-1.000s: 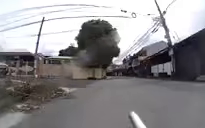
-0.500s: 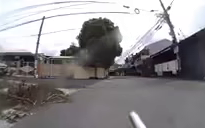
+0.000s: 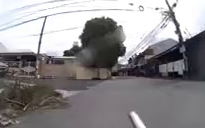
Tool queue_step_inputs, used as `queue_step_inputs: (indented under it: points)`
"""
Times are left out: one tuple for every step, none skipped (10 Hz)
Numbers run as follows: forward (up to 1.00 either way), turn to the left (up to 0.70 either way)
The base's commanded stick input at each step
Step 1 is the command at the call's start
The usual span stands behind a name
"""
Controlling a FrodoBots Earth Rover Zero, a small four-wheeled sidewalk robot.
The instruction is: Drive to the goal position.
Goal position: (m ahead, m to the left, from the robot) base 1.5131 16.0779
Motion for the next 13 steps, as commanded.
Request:
queue_step_inputs:
  points:
    - [0.70, 0.00]
    - [0.70, 0.00]
    - [0.70, 0.00]
    - [0.70, 0.00]
    - [0.70, 0.00]
    - [0.70, 0.00]
    - [0.70, 0.00]
    - [0.70, 0.03]
    - [0.70, 0.10]
    - [0.70, 0.17]
    - [0.70, 0.18]
    - [0.70, 0.18]
    - [0.70, 0.18]
